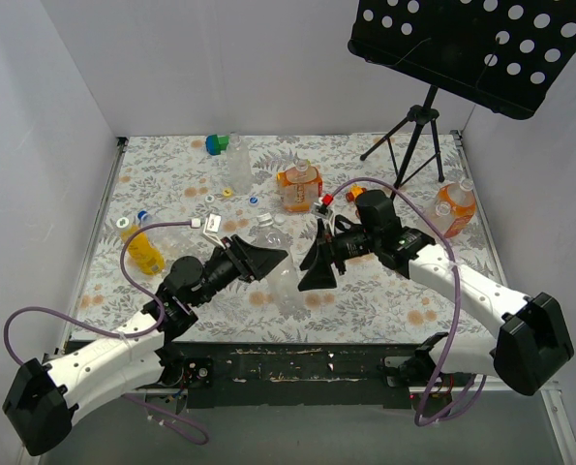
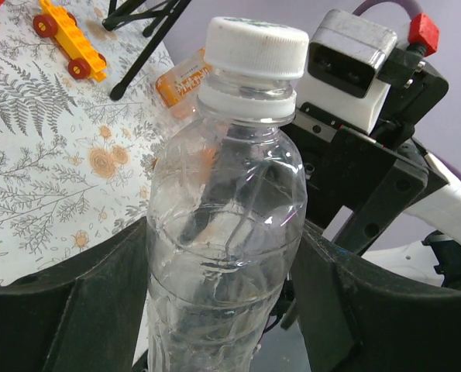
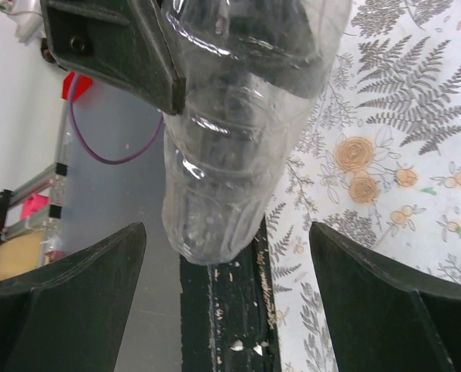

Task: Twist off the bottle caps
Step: Unscrew the bottle cap from the plastic bottle.

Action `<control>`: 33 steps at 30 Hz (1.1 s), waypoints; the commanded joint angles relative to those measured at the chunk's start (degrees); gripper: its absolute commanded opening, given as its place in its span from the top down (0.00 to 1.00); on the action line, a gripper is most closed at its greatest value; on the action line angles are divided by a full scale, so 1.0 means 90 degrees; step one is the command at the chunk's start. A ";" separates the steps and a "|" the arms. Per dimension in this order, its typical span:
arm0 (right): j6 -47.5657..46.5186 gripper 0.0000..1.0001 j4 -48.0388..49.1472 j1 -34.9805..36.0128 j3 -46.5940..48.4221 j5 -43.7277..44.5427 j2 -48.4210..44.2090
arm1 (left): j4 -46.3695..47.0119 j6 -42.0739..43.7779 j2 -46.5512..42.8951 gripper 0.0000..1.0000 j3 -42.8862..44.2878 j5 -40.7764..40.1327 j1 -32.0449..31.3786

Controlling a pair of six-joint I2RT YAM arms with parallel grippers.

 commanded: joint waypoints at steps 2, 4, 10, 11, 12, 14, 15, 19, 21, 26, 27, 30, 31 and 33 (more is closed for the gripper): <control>0.1026 0.06 0.0886 0.0267 0.0389 -0.0268 0.0408 | 0.0605 -0.0185 0.0280 0.84 -0.0026 -0.0542 -0.0110; 0.1270 0.06 0.0896 0.0326 0.0535 -0.0131 0.0593 | 0.0771 -0.0195 0.0417 0.84 0.0023 -0.0893 -0.0188; 0.1983 0.06 0.1520 0.0414 0.0546 0.0357 0.0770 | 0.1230 -0.0312 0.0797 0.84 0.0082 -0.1479 -0.0491; 0.2013 0.06 0.1550 0.0443 0.0565 0.0367 0.0828 | 0.1298 -0.0360 0.0856 0.84 0.0082 -0.1576 -0.0549; 0.2043 0.06 0.1540 0.0453 0.0613 0.0348 0.0896 | 0.1366 -0.0390 0.0924 0.84 0.0082 -0.1693 -0.0608; 0.2082 0.07 0.1598 0.0492 0.0565 0.0357 0.0965 | 0.1464 -0.0458 0.1022 0.84 0.0092 -0.1928 -0.0715; 0.2121 0.07 0.1637 0.0492 0.0536 0.0357 0.0985 | 0.1513 -0.0497 0.1061 0.84 0.0082 -0.2074 -0.0754; 0.2257 0.13 0.1891 0.0502 0.0370 0.0328 0.1014 | 0.1747 -0.0585 0.1179 0.84 0.0072 -0.2407 -0.0891; 0.2306 0.19 0.1999 0.0502 0.0282 0.0299 0.1014 | 0.1806 -0.0615 0.1198 0.84 0.0062 -0.2534 -0.0940; 0.2336 0.55 0.2253 0.0502 0.0165 0.0172 0.0985 | 0.1865 -0.0605 0.1247 0.83 0.0092 -0.2622 -0.1009; 0.2307 0.62 0.2272 0.0492 0.0145 0.0162 0.0965 | 0.1865 -0.0605 0.1257 0.83 0.0092 -0.2593 -0.1018; 0.2190 0.79 0.2273 0.0492 0.0048 0.0191 0.0878 | 0.1797 -0.0615 0.1199 0.78 0.0082 -0.2467 -0.1018; 0.2102 0.81 0.2224 0.0473 0.0009 0.0211 0.0819 | 0.1749 -0.0605 0.1111 0.74 0.0072 -0.2418 -0.1018; 0.1897 0.86 0.2136 0.0424 -0.0098 0.0230 0.0702 | 0.1554 -0.0547 0.0916 0.62 0.0043 -0.2320 -0.1028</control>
